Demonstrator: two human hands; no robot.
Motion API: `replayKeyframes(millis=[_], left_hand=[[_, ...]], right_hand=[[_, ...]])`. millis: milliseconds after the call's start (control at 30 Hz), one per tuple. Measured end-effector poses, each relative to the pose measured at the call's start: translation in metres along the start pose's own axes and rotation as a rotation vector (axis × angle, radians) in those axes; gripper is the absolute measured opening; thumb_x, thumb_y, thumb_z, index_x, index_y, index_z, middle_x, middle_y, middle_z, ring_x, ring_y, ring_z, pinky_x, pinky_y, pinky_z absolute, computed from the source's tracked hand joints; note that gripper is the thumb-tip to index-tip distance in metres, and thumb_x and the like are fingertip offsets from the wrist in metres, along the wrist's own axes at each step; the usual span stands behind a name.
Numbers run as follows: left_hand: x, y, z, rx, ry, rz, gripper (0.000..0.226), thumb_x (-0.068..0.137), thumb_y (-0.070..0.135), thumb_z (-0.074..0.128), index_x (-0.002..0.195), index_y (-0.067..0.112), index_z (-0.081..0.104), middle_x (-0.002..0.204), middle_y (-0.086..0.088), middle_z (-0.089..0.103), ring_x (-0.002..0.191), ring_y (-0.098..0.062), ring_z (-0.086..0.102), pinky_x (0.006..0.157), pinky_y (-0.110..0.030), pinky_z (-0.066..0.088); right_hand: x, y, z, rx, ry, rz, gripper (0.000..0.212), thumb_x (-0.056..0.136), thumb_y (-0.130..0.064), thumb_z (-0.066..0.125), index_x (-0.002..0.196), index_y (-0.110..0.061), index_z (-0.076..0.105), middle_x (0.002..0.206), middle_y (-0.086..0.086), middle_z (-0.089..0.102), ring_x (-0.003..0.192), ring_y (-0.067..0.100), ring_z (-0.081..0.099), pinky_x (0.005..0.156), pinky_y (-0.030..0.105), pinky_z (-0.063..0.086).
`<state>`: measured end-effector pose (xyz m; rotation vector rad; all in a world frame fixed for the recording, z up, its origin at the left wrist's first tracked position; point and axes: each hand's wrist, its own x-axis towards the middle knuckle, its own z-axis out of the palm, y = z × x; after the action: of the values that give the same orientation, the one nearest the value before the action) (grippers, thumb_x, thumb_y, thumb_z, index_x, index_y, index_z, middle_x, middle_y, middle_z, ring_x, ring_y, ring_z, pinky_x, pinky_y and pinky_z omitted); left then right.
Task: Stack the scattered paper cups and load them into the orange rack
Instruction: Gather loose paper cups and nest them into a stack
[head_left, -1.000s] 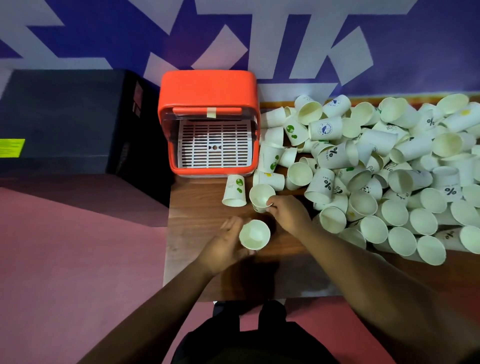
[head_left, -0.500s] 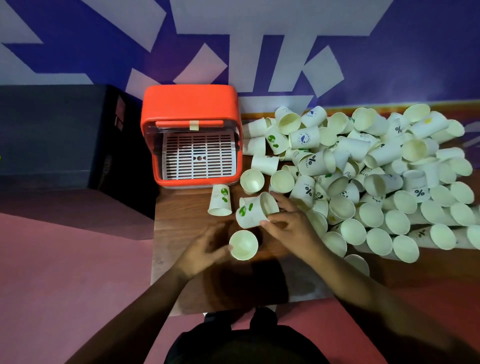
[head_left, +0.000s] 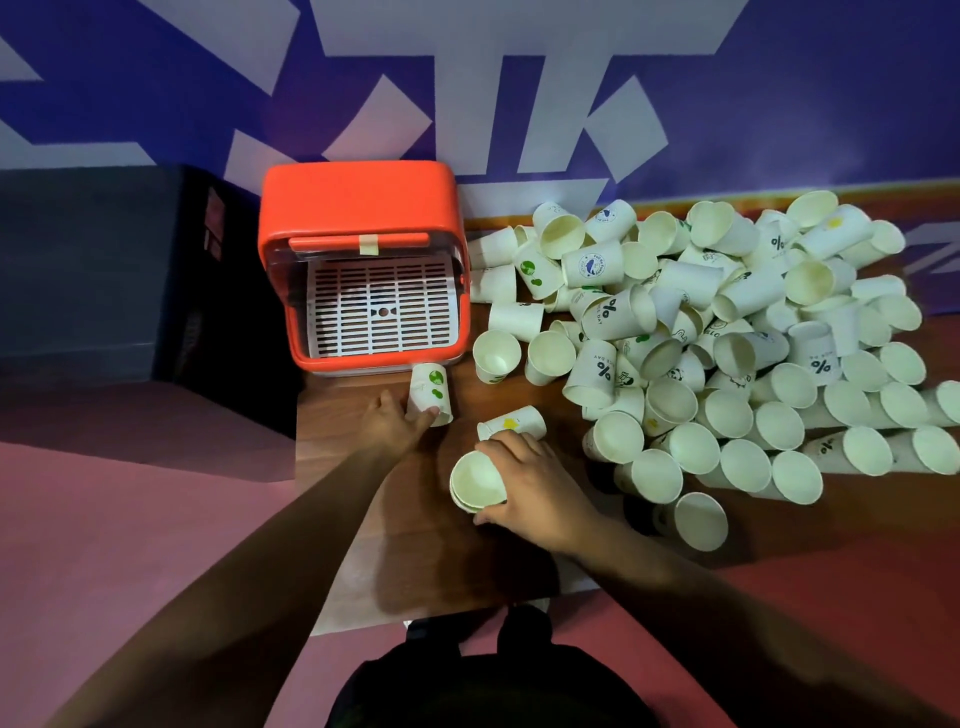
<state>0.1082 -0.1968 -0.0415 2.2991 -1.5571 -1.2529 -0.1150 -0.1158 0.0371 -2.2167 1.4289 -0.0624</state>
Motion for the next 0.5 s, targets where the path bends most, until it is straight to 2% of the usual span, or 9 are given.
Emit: replayKeyframes(millis=[100, 167, 233, 300, 367, 400, 433, 500], left_hand=[[0.001, 0.005, 0.008, -0.013, -0.004, -0.066, 0.084, 0.088, 0.062, 0.061, 0.146, 0.006, 0.037, 0.146, -0.016, 0.047, 0.128, -0.033, 0.051, 0.098, -0.044, 0.048], [-0.001, 0.010, 0.012, -0.026, -0.018, -0.085, 0.078, 0.090, 0.056, 0.062, 0.146, 0.007, 0.037, 0.145, -0.015, 0.049, 0.126, -0.034, 0.053, 0.094, -0.040, 0.047], [-0.002, 0.012, 0.016, -0.018, -0.024, -0.074, 0.072, 0.093, 0.052, 0.060, 0.144, 0.006, 0.039, 0.143, -0.016, 0.052, 0.125, -0.034, 0.055, 0.087, -0.036, 0.043], [-0.002, 0.012, 0.017, -0.034, -0.009, -0.057, 0.067, 0.094, 0.049, 0.059, 0.142, 0.005, 0.042, 0.140, -0.018, 0.055, 0.124, -0.036, 0.055, 0.089, -0.036, 0.043], [-0.003, 0.011, 0.016, -0.083, 0.006, -0.060, 0.065, 0.092, 0.045, 0.063, 0.140, 0.005, 0.045, 0.138, -0.017, 0.057, 0.123, -0.036, 0.055, 0.094, -0.038, 0.044], [-0.005, 0.011, 0.015, -0.117, 0.011, -0.071, 0.065, 0.090, 0.043, 0.065, 0.139, 0.005, 0.045, 0.138, -0.017, 0.057, 0.123, -0.036, 0.056, 0.094, -0.038, 0.045], [-0.006, 0.009, 0.014, -0.158, 0.014, -0.083, 0.064, 0.089, 0.041, 0.067, 0.139, 0.006, 0.045, 0.137, -0.016, 0.057, 0.122, -0.035, 0.056, 0.094, -0.038, 0.046], [-0.011, 0.007, 0.011, -0.256, 0.019, -0.095, 0.066, 0.083, 0.043, 0.068, 0.135, 0.009, 0.046, 0.136, -0.015, 0.057, 0.119, -0.034, 0.057, 0.093, -0.040, 0.047]], right_hand=[[0.004, 0.004, 0.018, -0.027, -0.040, 0.025, 0.082, 0.068, -0.051, 0.077, 0.137, -0.023, 0.041, 0.133, 0.002, 0.044, 0.125, 0.025, 0.040, 0.107, 0.040, 0.036], [0.004, 0.007, 0.024, 0.006, -0.077, 0.063, 0.085, 0.071, -0.050, 0.076, 0.141, -0.025, 0.036, 0.138, 0.002, 0.039, 0.129, 0.026, 0.036, 0.109, 0.043, 0.034], [0.004, 0.009, 0.025, 0.090, -0.105, 0.089, 0.087, 0.074, -0.056, 0.072, 0.145, -0.025, 0.033, 0.143, 0.001, 0.035, 0.133, 0.022, 0.031, 0.113, 0.041, 0.031], [0.002, 0.011, 0.021, 0.235, -0.022, 0.131, 0.075, 0.083, -0.057, 0.063, 0.144, -0.020, 0.040, 0.145, 0.001, 0.038, 0.134, 0.019, 0.033, 0.113, 0.037, 0.030], [0.000, 0.024, 0.017, 0.292, 0.151, 0.197, 0.053, 0.095, -0.039, 0.051, 0.140, -0.012, 0.047, 0.142, 0.007, 0.044, 0.131, 0.023, 0.042, 0.111, 0.039, 0.036], [-0.001, 0.034, 0.015, 0.256, 0.194, 0.224, 0.049, 0.094, -0.028, 0.048, 0.139, -0.009, 0.048, 0.142, 0.009, 0.046, 0.130, 0.026, 0.044, 0.110, 0.041, 0.038], [-0.001, 0.044, 0.014, 0.211, 0.188, 0.236, 0.051, 0.090, -0.017, 0.049, 0.140, -0.008, 0.047, 0.143, 0.010, 0.045, 0.131, 0.028, 0.045, 0.109, 0.043, 0.039], [-0.001, 0.060, 0.015, 0.134, 0.020, 0.206, 0.067, 0.080, -0.002, 0.055, 0.146, -0.013, 0.041, 0.151, 0.007, 0.038, 0.138, 0.026, 0.038, 0.112, 0.042, 0.035]])
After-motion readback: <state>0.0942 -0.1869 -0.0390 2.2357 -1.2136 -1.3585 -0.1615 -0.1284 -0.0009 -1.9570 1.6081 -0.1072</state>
